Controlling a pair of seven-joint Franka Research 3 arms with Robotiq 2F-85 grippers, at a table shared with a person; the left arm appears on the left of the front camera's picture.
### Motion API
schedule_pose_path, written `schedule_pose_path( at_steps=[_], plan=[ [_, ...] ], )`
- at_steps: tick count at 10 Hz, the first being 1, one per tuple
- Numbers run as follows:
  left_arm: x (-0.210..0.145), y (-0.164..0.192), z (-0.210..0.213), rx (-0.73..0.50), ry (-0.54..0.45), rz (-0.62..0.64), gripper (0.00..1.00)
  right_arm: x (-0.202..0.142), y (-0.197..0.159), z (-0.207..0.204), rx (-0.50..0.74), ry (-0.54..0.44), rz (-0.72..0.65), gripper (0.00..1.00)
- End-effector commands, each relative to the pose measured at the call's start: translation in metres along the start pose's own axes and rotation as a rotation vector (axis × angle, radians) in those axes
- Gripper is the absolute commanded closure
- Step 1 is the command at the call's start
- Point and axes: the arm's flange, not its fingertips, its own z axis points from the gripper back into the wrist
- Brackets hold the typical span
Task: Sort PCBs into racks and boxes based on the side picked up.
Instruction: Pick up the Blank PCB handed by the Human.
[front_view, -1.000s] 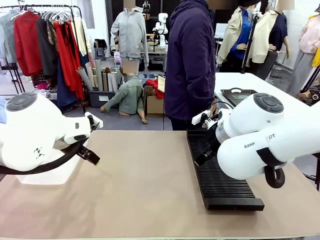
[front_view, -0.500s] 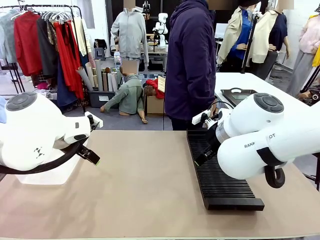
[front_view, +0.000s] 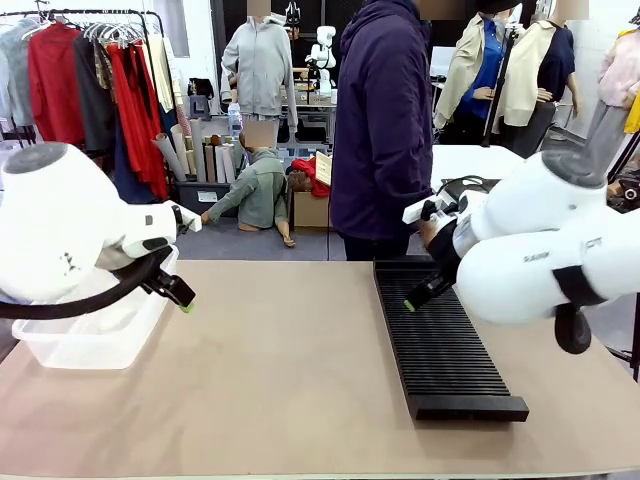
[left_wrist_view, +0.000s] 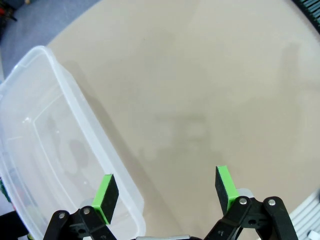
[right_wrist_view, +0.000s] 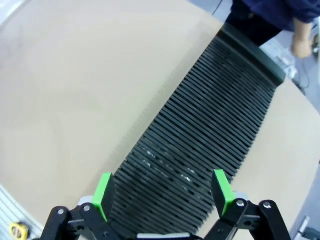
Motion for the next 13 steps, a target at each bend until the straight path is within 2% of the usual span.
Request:
schedule_pose_path(
  at_steps=[1, 3, 6, 7, 8, 10, 12, 13],
  plan=[
    [0.005, 0.005, 0.034, -0.029, 0.011, 0.056, 0.0, 0.005, -0.017, 0.029, 0.098, 0.025, 0.006, 0.0],
    [0.006, 0.018, 0.059, -0.064, -0.004, 0.101, 0.0, 0.001, -0.035, 0.05, 0.19, 0.03, -0.022, 0.0],
    [0.002, 0.045, 0.07, -0.275, -0.011, 0.203, 0.0, -0.006, -0.063, 0.058, 0.385, 0.008, -0.101, 0.0],
    [0.001, 0.058, 0.072, -0.332, 0.009, 0.245, 0.0, -0.01, -0.073, 0.06, 0.48, -0.018, -0.126, 0.0],
    [0.001, 0.067, 0.075, -0.435, -0.001, 0.256, 0.0, -0.014, -0.082, 0.063, 0.538, -0.049, -0.152, 0.0],
    [-0.002, 0.08, 0.074, -0.553, -0.019, 0.259, 0.0, -0.022, -0.098, 0.064, 0.678, -0.115, -0.198, 0.0],
    [-0.01, 0.102, 0.07, -0.723, -0.09, 0.319, 0.0, -0.033, -0.111, 0.054, 0.852, -0.168, -0.264, 0.0],
    [-0.013, 0.111, 0.069, -0.73, -0.114, 0.339, 0.0, -0.037, -0.117, 0.049, 0.942, -0.197, -0.288, 0.0]
  ],
)
